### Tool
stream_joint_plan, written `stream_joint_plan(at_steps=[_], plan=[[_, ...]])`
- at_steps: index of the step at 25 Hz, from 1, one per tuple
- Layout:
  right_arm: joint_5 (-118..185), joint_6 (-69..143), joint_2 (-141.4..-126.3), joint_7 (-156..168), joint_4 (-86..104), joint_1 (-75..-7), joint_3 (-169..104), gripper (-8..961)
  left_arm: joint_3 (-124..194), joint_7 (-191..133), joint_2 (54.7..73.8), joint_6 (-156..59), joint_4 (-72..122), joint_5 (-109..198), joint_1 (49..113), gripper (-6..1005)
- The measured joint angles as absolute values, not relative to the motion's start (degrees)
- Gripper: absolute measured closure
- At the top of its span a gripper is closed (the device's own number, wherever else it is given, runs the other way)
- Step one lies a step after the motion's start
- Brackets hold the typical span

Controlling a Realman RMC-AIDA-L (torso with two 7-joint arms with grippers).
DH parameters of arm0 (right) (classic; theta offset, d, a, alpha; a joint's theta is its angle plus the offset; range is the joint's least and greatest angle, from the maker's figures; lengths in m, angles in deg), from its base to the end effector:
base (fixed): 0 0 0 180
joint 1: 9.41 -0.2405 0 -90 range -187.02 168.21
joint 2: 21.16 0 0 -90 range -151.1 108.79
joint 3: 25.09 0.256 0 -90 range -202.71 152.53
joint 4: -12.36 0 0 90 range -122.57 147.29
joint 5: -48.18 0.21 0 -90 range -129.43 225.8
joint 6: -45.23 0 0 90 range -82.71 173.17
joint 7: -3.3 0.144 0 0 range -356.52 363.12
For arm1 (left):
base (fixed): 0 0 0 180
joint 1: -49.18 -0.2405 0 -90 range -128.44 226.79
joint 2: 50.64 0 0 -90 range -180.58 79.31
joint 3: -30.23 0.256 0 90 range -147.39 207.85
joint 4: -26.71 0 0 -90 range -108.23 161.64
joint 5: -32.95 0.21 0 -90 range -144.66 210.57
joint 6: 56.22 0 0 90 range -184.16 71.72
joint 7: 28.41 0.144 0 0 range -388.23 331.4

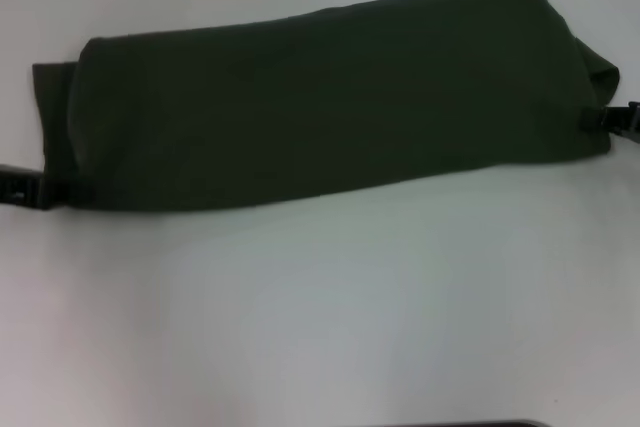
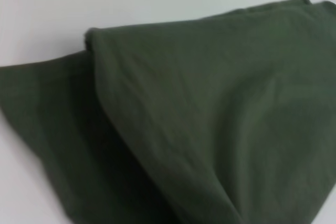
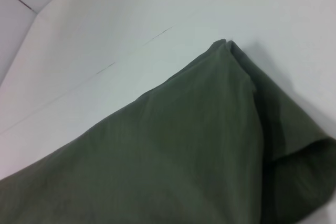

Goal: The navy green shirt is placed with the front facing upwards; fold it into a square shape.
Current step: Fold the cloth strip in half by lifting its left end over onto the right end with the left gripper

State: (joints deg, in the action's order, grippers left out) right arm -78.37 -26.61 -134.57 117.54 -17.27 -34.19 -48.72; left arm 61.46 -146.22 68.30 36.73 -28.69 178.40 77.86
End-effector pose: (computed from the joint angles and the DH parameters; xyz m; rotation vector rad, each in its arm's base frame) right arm 0.3823 0.3118 0.0407 -1.9408 1.6899 0.5882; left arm -0.3197 0.3132 0.0512 -2.4453 -1.4400 -0.1154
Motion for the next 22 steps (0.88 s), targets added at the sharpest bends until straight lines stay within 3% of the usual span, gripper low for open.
stream_joint_plan(at_steps=[11,22], plan=[[-77.9,-31.9,-134.80,114.0,-17.3,-31.2,-45.6,933,58.1,-142.6,68.17,40.9,-29.9,178.8,75.7,987],[-77.8,-38.4,-136.21,109.0,-18.1,-24.0,-39.3,933,58.2,-141.0,68.20,41.6,-29.1,179.9,75.8,986]])
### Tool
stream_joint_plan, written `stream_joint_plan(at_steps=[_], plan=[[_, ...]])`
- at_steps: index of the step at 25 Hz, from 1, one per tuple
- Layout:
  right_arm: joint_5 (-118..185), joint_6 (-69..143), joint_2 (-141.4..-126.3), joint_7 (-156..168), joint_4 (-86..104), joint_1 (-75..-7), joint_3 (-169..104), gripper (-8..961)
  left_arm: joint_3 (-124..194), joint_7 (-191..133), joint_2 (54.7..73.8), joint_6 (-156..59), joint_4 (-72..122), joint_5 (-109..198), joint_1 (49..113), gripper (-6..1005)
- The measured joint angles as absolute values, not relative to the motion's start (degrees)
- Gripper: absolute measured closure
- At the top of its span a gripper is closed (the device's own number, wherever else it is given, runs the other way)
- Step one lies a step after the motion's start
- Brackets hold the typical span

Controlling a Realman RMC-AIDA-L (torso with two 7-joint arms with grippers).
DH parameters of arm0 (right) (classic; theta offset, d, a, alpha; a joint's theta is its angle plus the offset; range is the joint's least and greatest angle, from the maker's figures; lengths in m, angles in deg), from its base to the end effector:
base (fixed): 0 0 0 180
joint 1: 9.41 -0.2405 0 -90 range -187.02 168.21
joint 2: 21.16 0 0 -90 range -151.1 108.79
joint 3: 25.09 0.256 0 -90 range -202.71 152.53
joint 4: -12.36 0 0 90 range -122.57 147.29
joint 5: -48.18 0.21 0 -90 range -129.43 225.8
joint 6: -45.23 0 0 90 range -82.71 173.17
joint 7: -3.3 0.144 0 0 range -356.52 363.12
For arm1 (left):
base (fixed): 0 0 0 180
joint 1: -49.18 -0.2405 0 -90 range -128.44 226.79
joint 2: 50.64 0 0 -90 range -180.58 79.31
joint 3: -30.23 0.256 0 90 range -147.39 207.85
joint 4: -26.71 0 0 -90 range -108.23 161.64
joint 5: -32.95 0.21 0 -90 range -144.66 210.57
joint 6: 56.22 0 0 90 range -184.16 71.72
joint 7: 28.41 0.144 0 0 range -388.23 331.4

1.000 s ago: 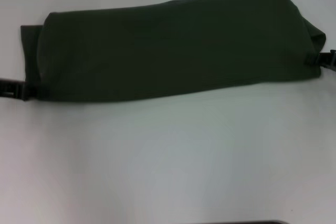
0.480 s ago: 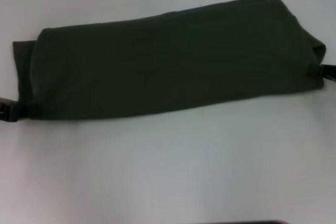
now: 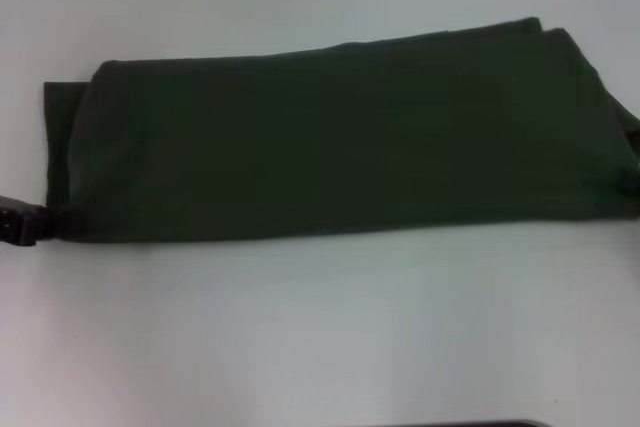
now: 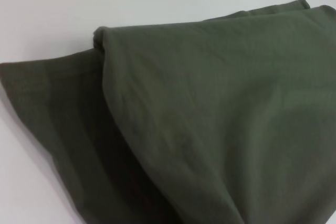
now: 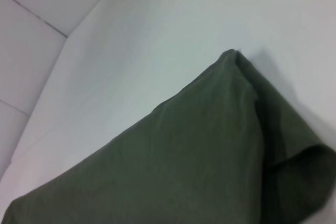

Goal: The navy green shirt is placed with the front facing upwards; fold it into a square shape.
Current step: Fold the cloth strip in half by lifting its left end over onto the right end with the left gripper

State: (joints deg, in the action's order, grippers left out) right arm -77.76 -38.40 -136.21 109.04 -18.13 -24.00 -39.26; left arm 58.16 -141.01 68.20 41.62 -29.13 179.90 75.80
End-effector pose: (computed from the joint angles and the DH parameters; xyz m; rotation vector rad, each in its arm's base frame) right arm 0.4068 0.2327 0.0431 -1.8892 1.7204 0.7564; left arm -0.3306 0.2899 0.0558 -2.5030 -1.4326 -0.1172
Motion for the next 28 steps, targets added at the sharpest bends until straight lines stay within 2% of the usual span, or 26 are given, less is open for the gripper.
stream_joint_plan(at_steps=[12,28], plan=[[-77.8,-42.8,-136.42,105.4,-18.1,-18.7,-34.9,933,58.1,-138.1,68.98,47.2,-28.8,179.9,73.7,986],[-77.8,-43.9,-136.98,105.3,-18.2,-16.6,-33.9,934,58.0,-136.9,69.25,49.4,-29.0,182.1,72.6,986]])
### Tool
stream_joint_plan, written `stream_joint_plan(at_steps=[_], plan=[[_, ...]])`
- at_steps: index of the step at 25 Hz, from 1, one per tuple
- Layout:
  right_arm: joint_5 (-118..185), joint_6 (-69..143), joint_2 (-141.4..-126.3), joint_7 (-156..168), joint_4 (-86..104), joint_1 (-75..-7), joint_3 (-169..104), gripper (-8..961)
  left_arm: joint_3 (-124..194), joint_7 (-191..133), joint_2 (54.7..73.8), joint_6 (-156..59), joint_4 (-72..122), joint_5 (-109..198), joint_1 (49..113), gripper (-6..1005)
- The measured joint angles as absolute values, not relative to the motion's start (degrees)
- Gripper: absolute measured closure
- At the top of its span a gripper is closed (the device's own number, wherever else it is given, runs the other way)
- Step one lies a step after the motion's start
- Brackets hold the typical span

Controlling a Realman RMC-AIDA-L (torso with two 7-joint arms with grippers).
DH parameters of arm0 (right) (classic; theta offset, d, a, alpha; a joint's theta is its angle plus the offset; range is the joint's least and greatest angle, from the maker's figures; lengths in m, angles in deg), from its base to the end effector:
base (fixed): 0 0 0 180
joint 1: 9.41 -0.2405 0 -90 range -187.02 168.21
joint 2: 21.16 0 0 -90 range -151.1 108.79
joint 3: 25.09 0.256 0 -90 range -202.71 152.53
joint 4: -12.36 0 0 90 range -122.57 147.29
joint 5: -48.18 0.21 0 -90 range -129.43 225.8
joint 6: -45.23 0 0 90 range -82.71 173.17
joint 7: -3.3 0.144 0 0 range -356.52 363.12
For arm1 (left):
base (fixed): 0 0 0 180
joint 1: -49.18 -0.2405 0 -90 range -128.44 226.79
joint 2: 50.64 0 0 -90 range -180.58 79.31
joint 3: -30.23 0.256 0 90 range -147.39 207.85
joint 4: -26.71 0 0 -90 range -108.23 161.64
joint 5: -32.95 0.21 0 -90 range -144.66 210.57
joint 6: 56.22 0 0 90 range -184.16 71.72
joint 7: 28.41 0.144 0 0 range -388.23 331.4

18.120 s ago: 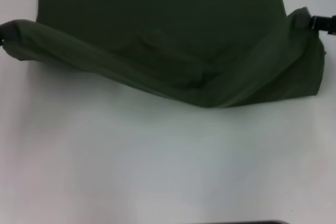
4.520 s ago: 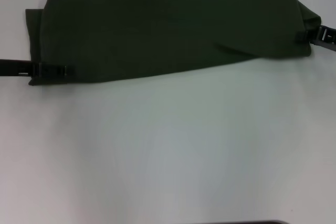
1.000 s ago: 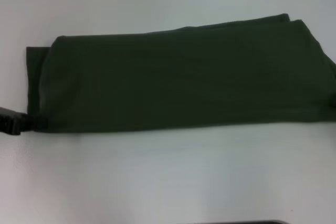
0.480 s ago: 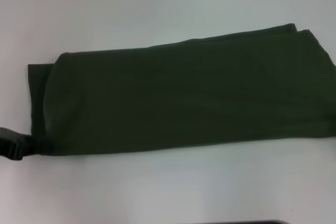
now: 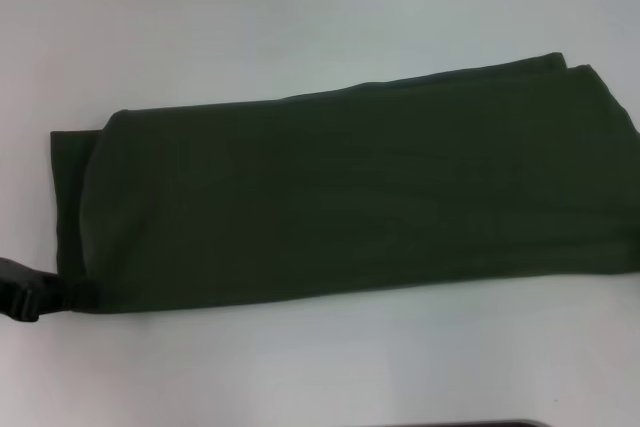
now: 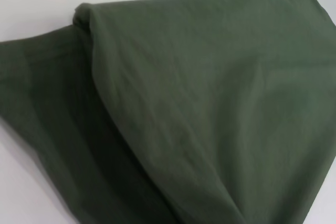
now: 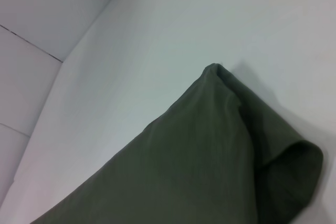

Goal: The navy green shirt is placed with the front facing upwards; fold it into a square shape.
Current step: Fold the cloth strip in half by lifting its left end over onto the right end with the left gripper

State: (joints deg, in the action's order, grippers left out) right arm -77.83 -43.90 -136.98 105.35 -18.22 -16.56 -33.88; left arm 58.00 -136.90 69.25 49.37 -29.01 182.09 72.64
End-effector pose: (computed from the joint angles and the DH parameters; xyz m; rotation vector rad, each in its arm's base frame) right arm 0.4226 0.1744 0.0459 -1.7872 1.7533 0.8277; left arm -0.3347 0.2517 0.0442 -2.6404 -1.4964 -0.1025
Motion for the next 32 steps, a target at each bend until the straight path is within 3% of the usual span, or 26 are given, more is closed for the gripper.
stream_joint_plan(at_steps=[32], plan=[[-78.0,-43.2,-136.97,105.3,-18.2,-16.5,-31.0,926,58.1,-137.0,69.15,48.7,-28.8,182.3,73.1,987]])
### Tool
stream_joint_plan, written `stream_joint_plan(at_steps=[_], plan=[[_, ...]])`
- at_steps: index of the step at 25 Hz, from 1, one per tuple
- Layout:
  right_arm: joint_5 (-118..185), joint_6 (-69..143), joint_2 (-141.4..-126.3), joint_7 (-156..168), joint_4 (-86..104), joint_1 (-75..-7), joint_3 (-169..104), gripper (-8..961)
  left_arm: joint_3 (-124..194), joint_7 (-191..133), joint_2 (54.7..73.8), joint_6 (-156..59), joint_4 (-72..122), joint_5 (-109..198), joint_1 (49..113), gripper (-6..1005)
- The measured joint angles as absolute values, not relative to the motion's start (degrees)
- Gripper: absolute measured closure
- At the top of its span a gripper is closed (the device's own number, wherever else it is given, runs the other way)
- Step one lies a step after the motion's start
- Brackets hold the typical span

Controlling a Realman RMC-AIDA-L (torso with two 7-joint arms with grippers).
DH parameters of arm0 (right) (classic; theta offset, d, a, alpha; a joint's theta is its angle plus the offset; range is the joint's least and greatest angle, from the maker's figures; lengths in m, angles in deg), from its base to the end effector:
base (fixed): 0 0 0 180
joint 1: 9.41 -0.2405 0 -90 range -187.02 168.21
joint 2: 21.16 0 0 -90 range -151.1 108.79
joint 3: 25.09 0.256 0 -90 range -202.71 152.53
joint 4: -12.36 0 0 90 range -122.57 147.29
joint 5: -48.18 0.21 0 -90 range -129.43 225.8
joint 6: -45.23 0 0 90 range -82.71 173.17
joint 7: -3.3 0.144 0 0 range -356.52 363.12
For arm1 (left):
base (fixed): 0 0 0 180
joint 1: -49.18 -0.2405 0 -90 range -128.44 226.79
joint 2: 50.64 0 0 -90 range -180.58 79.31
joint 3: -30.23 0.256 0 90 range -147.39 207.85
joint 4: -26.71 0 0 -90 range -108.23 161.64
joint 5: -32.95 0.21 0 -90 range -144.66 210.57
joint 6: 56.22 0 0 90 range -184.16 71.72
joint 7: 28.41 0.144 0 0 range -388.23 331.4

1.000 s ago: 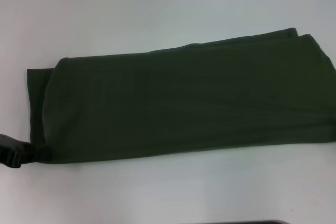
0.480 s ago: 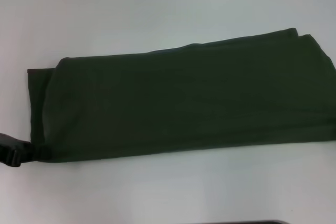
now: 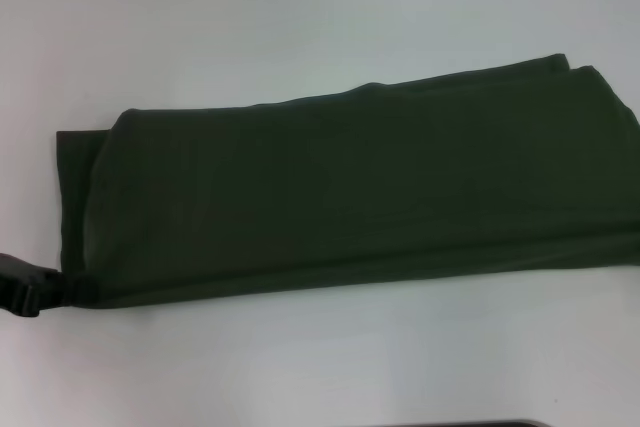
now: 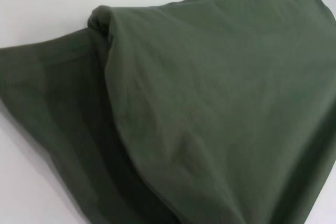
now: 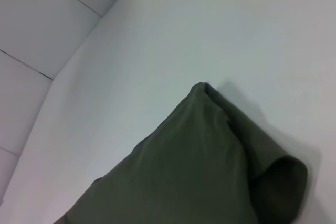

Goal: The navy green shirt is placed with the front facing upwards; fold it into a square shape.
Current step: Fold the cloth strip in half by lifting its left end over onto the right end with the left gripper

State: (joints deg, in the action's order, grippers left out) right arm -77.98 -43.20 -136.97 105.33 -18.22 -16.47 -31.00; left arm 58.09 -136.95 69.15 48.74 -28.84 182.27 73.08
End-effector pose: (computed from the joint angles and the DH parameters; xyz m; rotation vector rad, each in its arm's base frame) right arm 0.4274 0.1731 0.0512 -1.7261 1.7435 0.8436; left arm -0.3344 0.2551 0.0444 -2.6374 -1.4861 -0.0936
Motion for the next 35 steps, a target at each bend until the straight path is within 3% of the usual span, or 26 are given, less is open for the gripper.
stream_joint_plan(at_steps=[16,23,27,35], plan=[[-78.1,-43.1,-136.84,105.6,-17.9,-16.9,-31.3,919,58.1,-137.0,69.15,48.7,-28.8,182.3,73.1,986],[-78.1,-44.5,-136.34,106.0,-17.6,-17.6,-31.1,662,58.0,-137.5,69.16,48.3,-28.8,182.3,73.1,946],[-77.9,-45.8,-136.29,106.0,-17.8,-17.8,-31.0,495,58.1,-137.6,69.22,48.3,-28.8,182.3,73.1,862],[-77.8,-46.9,-135.94,106.2,-18.0,-18.1,-29.6,494,57.4,-138.8,69.18,45.5,-28.9,181.7,73.2,675]])
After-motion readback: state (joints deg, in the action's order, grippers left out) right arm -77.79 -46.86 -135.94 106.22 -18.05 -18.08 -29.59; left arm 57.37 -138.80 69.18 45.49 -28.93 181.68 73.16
